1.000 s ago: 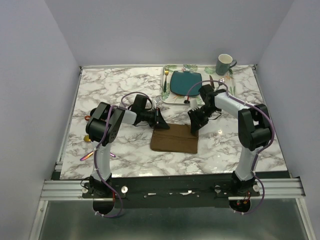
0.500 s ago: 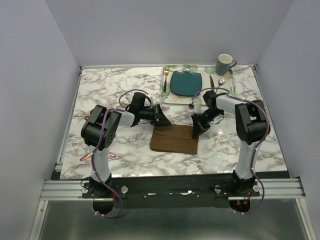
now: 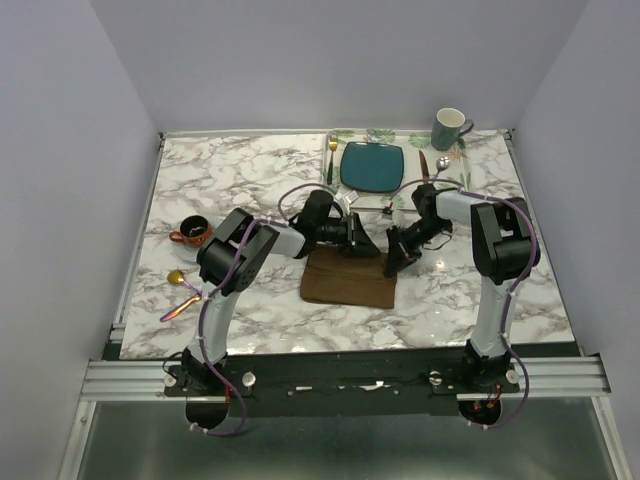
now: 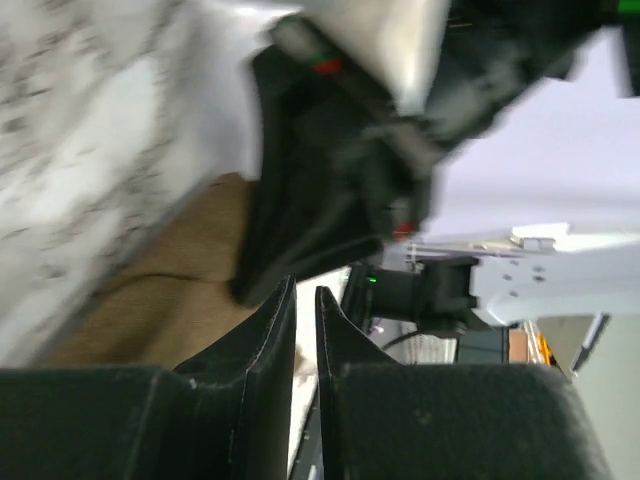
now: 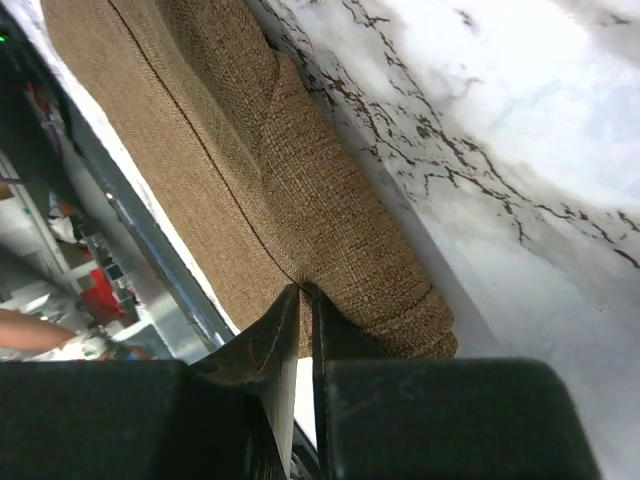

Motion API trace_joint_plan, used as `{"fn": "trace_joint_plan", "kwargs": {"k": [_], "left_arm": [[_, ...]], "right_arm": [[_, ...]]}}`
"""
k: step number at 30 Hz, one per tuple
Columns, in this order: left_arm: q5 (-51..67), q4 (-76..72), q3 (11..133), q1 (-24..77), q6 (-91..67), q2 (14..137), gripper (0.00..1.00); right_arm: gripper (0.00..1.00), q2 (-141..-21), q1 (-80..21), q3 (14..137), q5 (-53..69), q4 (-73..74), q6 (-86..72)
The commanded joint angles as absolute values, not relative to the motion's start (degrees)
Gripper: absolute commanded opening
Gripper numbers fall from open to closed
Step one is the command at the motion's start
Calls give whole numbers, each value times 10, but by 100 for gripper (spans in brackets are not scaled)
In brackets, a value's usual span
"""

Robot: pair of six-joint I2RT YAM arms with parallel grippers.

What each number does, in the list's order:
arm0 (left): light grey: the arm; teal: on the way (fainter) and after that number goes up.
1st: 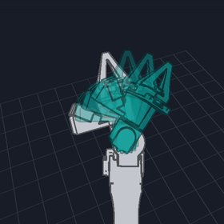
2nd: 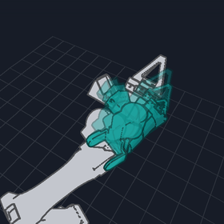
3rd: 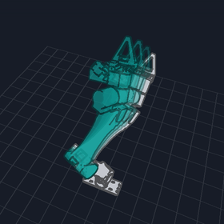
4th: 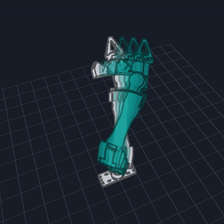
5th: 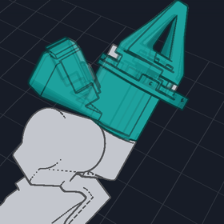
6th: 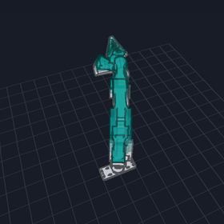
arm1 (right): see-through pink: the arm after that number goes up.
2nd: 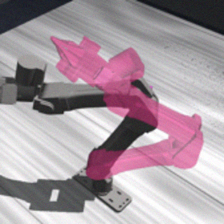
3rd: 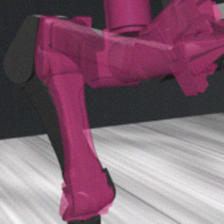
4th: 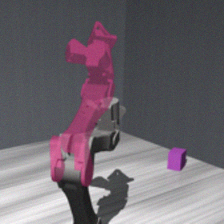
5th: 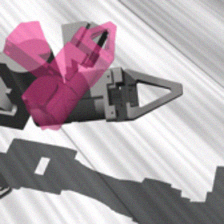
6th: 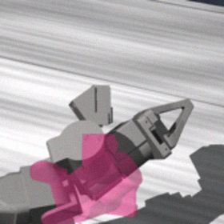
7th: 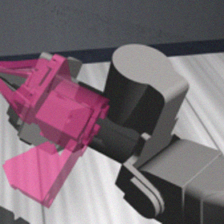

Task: Fold the napkin into a case and place the utensils inside
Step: Smooth out the 2/3-rectangle-folded napkin at the center of the board.

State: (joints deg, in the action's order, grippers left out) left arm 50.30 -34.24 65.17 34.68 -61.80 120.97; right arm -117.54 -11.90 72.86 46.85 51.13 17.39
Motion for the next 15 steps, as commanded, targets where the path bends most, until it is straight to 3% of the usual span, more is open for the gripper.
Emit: {"fn": "trace_joint_plan", "kwargs": {"k": [1,5,7,12,15], "left_arm": [[430,-232,649,335,-578,1263,21],[436,-192,657,312,-534,1288,26],[480,-210,657,306,-527,1274,34],[569,-289,614,291,-554,1149,53],[584,-314,568,263,-583,1100,55]], "right_arm": [[18,-1200,-112,721,475,497,183],[18,-1205,-112,718,465,498,180],[18,-1206,-112,717,454,497,181],[18,-1205,-112,719,445,500,175],[18,-1204,-113,718,442,502,174]]}}
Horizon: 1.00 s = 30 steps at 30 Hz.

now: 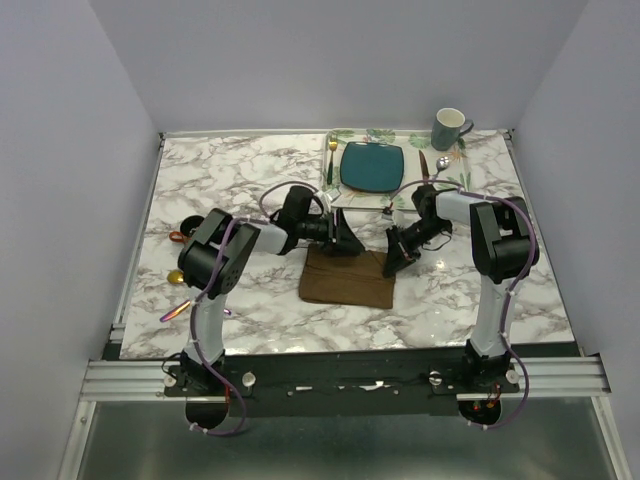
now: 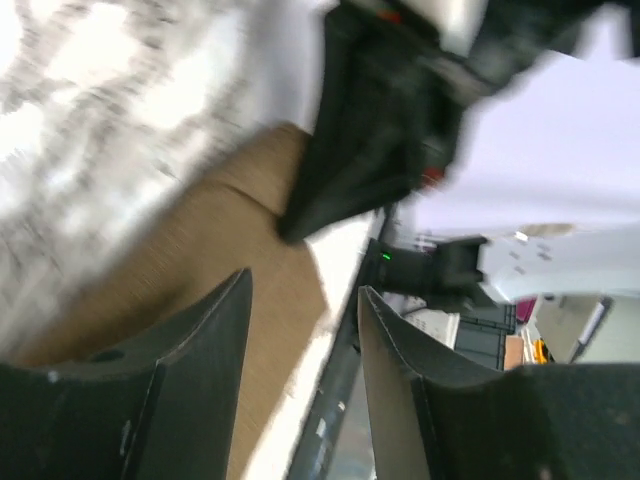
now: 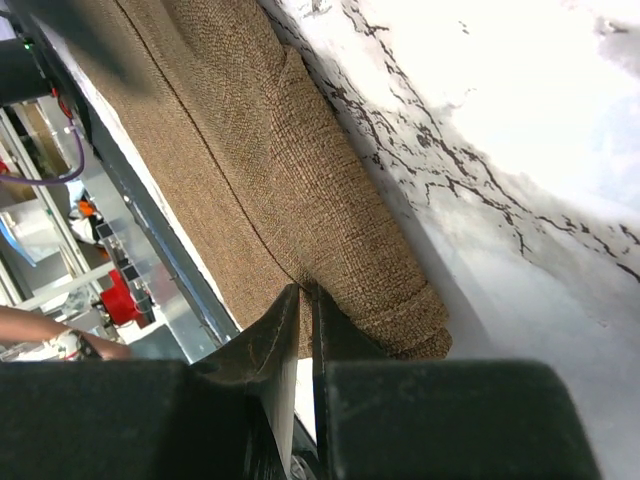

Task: Fold the napkin into a case and place the utensils inside
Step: Smooth out the 2/3-rectangle-folded napkin at the center of the board, then pick up the 2/3-rectangle-folded napkin from the center of the board.

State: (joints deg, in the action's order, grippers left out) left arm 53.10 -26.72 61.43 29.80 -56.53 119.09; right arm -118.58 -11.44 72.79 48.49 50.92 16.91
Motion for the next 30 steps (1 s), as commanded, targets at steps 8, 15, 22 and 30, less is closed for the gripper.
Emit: {"fn": "trace_joint_plan", "kwargs": {"k": [8,15,22,30], "left_arm": [[520,-155,525,214,-419,1157,50],[505,-67,546,197,-290,1078,50],[263,147,520,343,132,844,55],[50,55,380,533,304,747,59]], "right_arm": [[18,-1201,-113,719,423,508,178],[18,-1201,-119,731,409,513,184],[18,-1190,-133,736,386,516,196],[18,-1190,-137,750,374,523,206]]}}
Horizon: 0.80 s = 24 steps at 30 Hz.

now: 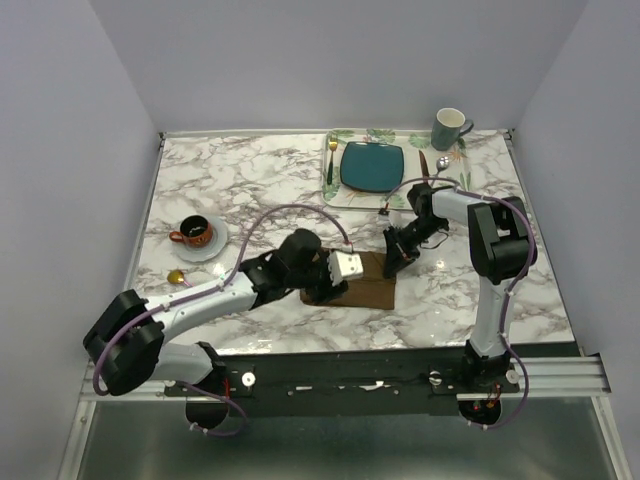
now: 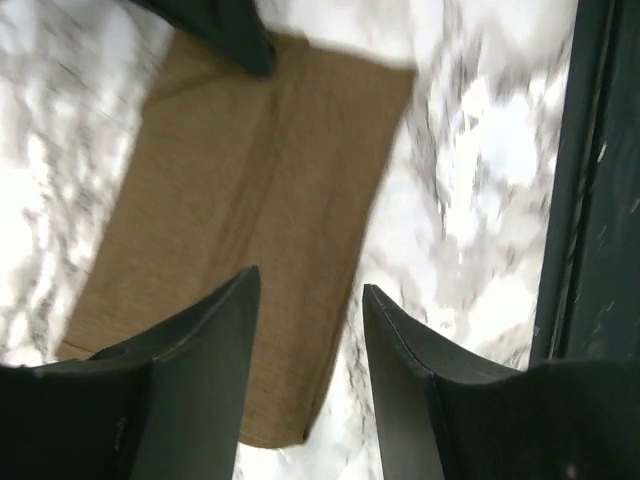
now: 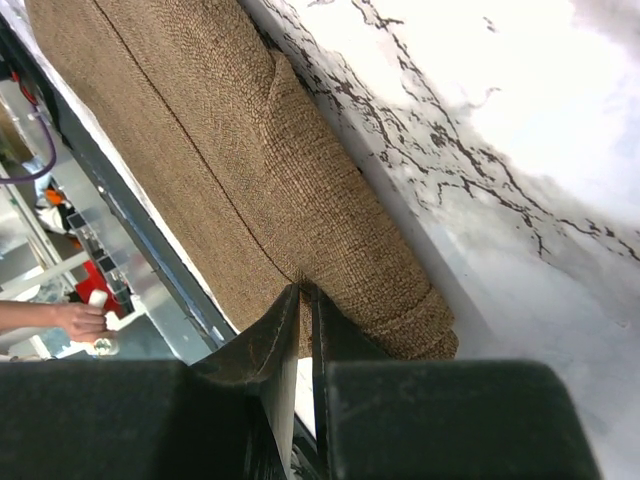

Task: Fold the napkin into a case and place the utensils inside
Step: Pick up the 2/3-rectangle-folded napkin from the center of the board.

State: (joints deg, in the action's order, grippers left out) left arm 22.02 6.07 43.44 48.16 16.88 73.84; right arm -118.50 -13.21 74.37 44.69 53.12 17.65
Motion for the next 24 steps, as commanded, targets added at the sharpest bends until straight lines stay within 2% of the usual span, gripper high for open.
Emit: {"fn": "trace_joint_plan", "kwargs": {"k": [1,11,20,24], "left_arm": [[38,36,374,544,309,751,59],[4,-15,349,594,363,819,58],[28,34,358,622,431,850,55],[21,64,380,628,436,884,41]], "right_arm": [[18,-1191,-138,751,374,524,206],[18,-1199,-137,758,378,524,207],[18,-1204,-138,764,377,531,211],[18,-1202,-139,763,378,530,214]]}}
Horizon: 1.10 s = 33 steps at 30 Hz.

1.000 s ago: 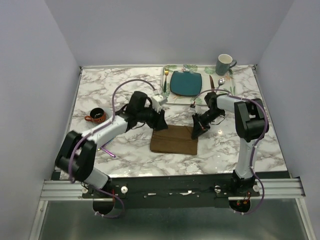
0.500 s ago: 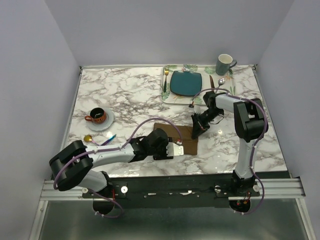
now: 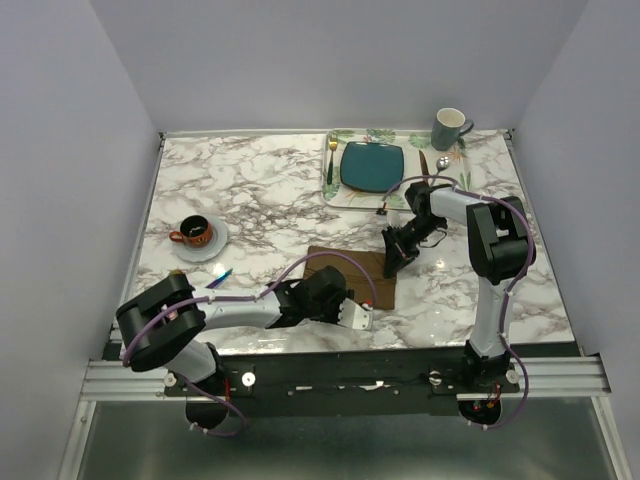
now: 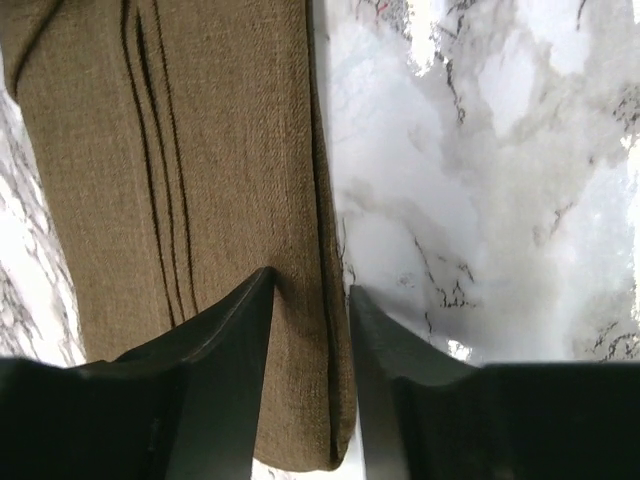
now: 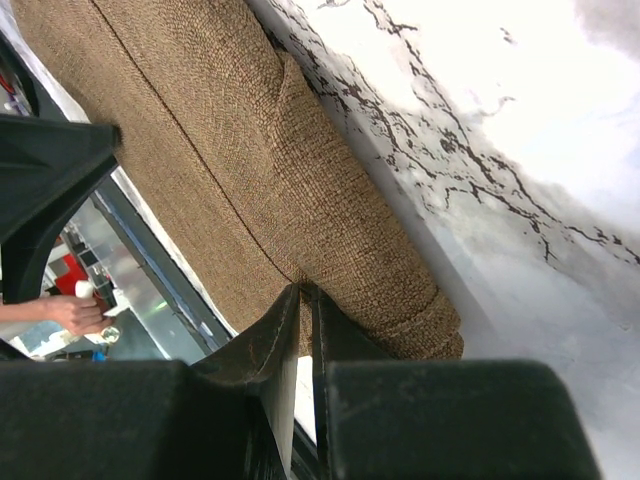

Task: Fold the napkin into a case and place the utensils inside
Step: Pick up the 2/3-rectangle-folded napkin from the center of the board.

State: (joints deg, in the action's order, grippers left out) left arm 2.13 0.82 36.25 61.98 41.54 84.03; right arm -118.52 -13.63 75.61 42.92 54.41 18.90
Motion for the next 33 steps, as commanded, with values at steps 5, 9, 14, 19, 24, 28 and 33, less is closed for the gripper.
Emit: {"fn": "trace_joint_plan", "kwargs": {"k": [5,9,14,19,24,28,33], "left_arm": [[35,102,389,628,445,889,10],[75,151,406,629,433,869,0],[140,228,443,632,396,851,0],[197,287,493,617,369,863,0],[278,344,575,549,353,903,0],[368,422,653,486,348,956,0],[459,483,749,425,342,1041,0]], "right_arm": [[18,-1199,-141,759,377,530,216],[18,-1186,-145,736,379,527,218],[18,-1164,-149,701,381,524,223],[18,-1154,-151,693,378,524,229],[18,-1157,-154,698,375,525,232],[18,-1165,-156,710,373,530,235],[18,-1169,-156,719,371,533,237]]}}
